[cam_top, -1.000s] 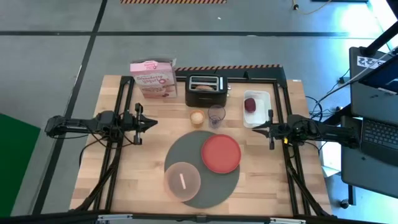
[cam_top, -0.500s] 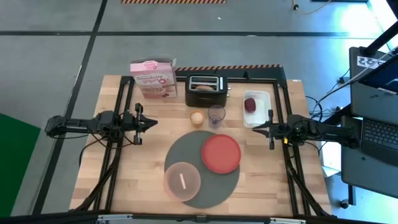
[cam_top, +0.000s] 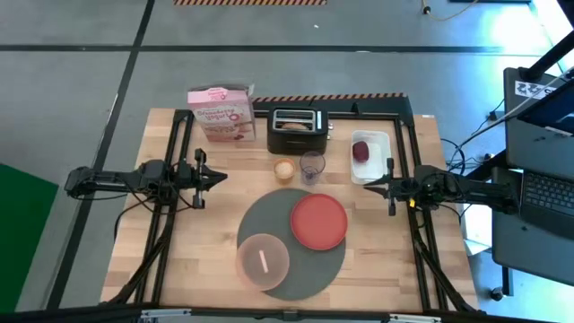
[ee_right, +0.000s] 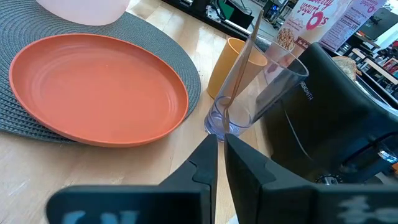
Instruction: Arrange a breakfast setting
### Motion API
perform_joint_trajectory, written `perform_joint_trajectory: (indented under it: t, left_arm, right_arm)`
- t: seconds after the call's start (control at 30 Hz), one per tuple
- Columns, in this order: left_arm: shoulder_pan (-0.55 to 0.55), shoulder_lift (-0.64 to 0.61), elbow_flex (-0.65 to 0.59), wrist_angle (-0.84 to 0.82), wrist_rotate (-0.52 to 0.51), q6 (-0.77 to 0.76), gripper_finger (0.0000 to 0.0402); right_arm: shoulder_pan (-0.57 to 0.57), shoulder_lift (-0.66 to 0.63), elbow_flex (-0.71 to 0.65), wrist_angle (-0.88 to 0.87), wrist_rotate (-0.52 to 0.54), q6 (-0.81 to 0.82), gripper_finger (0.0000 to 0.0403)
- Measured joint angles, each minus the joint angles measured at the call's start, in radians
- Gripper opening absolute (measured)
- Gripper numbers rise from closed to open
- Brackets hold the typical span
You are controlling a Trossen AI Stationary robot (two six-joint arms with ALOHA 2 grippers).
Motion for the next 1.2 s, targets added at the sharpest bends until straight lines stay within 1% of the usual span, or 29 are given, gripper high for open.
perform_joint_trajectory:
  t: [0.63,0.67,0.83,1.0,1.07,1.1,1.17,1.2]
  left_arm:
    - [0.0,0.0,0.0,0.0,0.0,0.0,0.0018]
    - [0.0,0.0,0.0,0.0,0.0,0.0,0.0018]
    - [0.0,0.0,0.0,0.0,0.0,0.0,0.0018]
    - [0.0,0.0,0.0,0.0,-0.002,0.002,0.0018]
    - [0.0,0.0,0.0,0.001,-0.004,-0.009,0.0018]
    - [-0.001,0.0,0.0,0.008,0.007,-0.05,0.0018]
    - [-0.004,0.0,0.0,0.059,0.053,-0.2,0.0018]
    - [-0.005,0.0,0.0,0.096,0.056,-0.257,0.0018]
  right_arm:
    - [0.0,0.0,0.0,0.0,0.0,-0.001,0.0035]
    - [0.0,0.0,0.0,0.0,0.003,-0.015,0.0035]
    - [0.0,0.0,0.0,0.006,0.075,-0.186,0.0035]
    - [0.0,0.0,0.0,0.013,0.123,-0.214,0.0035]
    - [0.0,0.0,0.0,0.024,0.139,-0.18,0.0035]
    - [0.0,0.0,0.0,0.044,0.135,-0.126,0.0035]
    - [0.0,0.0,0.0,0.13,0.136,0.032,0.0035]
    - [0.0,0.0,0.0,0.191,0.148,0.13,0.0035]
